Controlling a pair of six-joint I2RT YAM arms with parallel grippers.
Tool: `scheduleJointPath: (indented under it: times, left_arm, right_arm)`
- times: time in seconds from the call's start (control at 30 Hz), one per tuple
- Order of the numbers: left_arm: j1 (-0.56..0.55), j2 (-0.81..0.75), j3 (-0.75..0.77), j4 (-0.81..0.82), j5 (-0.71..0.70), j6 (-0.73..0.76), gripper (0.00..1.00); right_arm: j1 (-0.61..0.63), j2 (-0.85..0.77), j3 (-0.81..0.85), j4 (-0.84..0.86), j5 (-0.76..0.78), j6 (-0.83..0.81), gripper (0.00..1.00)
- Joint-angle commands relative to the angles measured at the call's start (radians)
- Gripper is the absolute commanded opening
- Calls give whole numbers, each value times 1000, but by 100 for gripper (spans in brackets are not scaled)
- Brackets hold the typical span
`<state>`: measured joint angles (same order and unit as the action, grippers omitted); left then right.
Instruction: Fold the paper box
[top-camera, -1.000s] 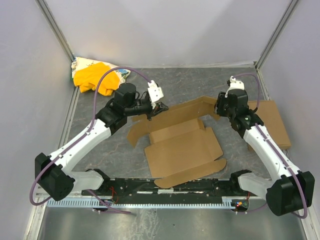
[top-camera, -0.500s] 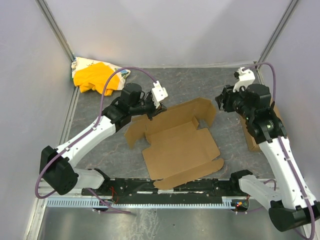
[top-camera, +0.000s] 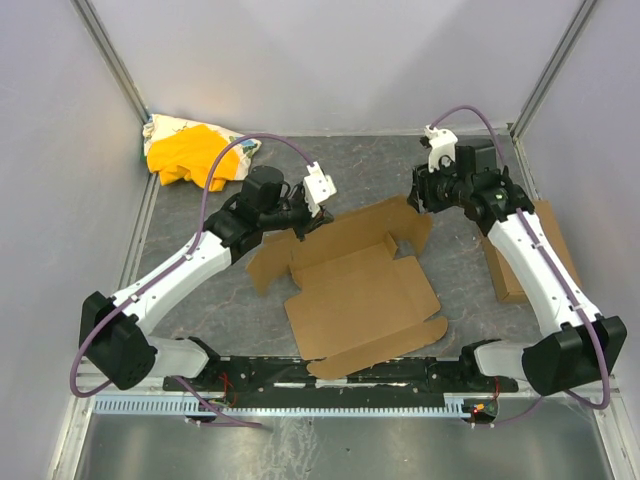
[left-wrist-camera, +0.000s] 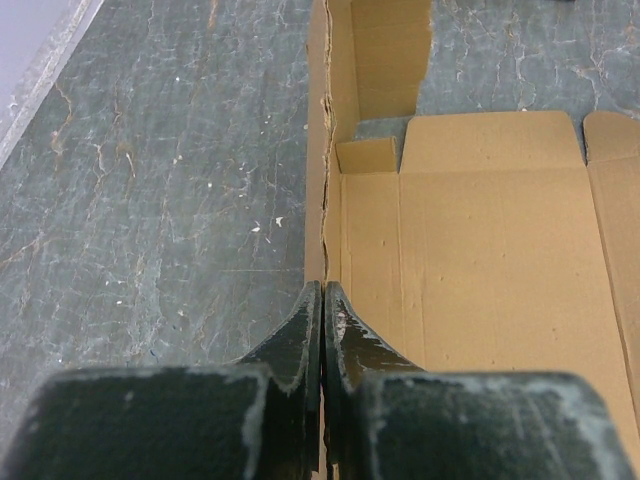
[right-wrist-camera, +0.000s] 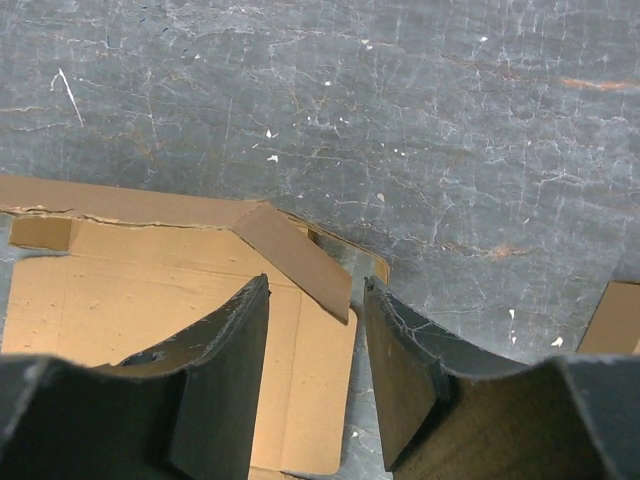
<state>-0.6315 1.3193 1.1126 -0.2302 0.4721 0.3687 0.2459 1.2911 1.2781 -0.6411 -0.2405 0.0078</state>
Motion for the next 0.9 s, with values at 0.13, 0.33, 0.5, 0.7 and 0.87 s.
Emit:
scheduleJointPath:
  times: [0.13, 0.33, 0.5, 0.7, 0.87]
  left_arm:
    - [-9, -7, 35, -3, -1, 29, 3]
    - [-8, -4, 39, -1, -6, 23, 3]
    - [-8, 1, 45, 4, -44, 11, 3]
    - [-8, 16, 59, 8, -60, -21, 3]
    - [-8, 23, 59, 20, -71, -44, 3]
  right_arm:
    - [17, 22, 77, -27, -77, -90, 48]
    - [98, 33, 47, -44, 58, -116, 45]
    - [138, 44, 57, -70, 120, -57, 40]
    - [207, 59, 68, -95, 310, 35, 39]
    - [209, 106, 98, -118, 369, 126, 37]
